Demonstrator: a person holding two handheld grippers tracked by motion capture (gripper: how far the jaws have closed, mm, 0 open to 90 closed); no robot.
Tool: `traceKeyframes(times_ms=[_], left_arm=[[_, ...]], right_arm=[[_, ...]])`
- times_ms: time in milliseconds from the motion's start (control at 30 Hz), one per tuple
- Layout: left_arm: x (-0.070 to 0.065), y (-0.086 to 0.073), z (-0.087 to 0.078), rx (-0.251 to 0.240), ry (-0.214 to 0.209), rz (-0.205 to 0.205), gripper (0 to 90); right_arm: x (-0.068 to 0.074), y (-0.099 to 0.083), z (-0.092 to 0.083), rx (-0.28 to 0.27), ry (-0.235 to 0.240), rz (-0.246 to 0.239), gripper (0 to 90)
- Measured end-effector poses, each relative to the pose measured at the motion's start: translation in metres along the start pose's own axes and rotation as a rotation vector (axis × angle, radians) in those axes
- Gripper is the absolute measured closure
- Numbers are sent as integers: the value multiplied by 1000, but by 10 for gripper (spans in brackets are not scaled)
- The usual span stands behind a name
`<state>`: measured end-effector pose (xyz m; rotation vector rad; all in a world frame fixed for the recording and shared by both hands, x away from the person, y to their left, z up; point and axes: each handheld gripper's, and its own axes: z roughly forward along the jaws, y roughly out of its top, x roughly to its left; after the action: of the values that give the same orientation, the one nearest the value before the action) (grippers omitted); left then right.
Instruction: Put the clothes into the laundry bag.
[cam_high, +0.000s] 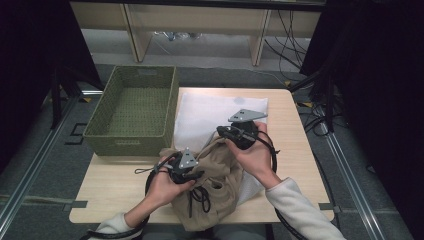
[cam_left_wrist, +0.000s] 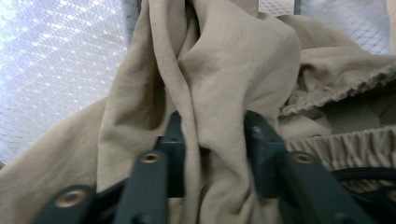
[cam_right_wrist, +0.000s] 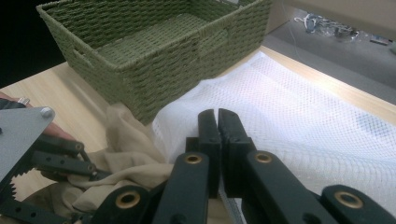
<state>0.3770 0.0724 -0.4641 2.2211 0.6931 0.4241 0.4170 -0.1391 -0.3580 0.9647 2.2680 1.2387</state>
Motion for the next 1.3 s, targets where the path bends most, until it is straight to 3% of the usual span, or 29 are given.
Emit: traceKeyframes(times_ms=[233, 333, 367, 467, 500, 533, 567, 700, 767, 800, 867, 1033, 1167, 1300], left_arm=[[-3, 6, -6, -45, -29, -60, 787], [-5, 12, -13, -80, -75, -93, 793], [-7, 16, -15, -93, -91, -122, 795], [-9, 22, -20, -125, -126, -142, 796], [-12, 25, -21, -150, -140, -172, 797], [-12, 28, -24, -156, -152, -169, 798], [-14, 31, -26, -173, -155, -184, 798], [-16, 42, -32, -193, -176, -183, 798], [-15, 46, -31, -199, -174, -186, 797], [-15, 47, -30, -204, -165, -211, 797], [-11, 49, -27, -194, -165, -197, 797], [-3, 50, -18, -175, -129, -230, 795], [0, 53, -20, -197, -122, -252, 795], [0, 58, -29, -216, -107, -227, 795]], right_arm=[[-1, 1, -1, -4, -1, -20, 898], [-1, 2, -2, -6, 0, -19, 898], [-1, 2, -3, -8, -2, -22, 898], [0, 3, -4, -20, -4, -18, 898], [1, 3, -4, -15, 1, -9, 898], [1, 4, -4, -21, 8, -25, 898], [1, 4, -5, -19, -1, -24, 898], [3, 5, -6, -18, 2, -15, 898], [3, 5, -6, -24, 4, -28, 898], [3, 5, -7, -25, 3, -30, 898], [4, 6, -8, -24, 8, -23, 898], [6, 7, -9, -29, 17, -28, 898], [7, 7, -10, -32, 9, -39, 898], [7, 8, -11, -39, 15, -35, 898]])
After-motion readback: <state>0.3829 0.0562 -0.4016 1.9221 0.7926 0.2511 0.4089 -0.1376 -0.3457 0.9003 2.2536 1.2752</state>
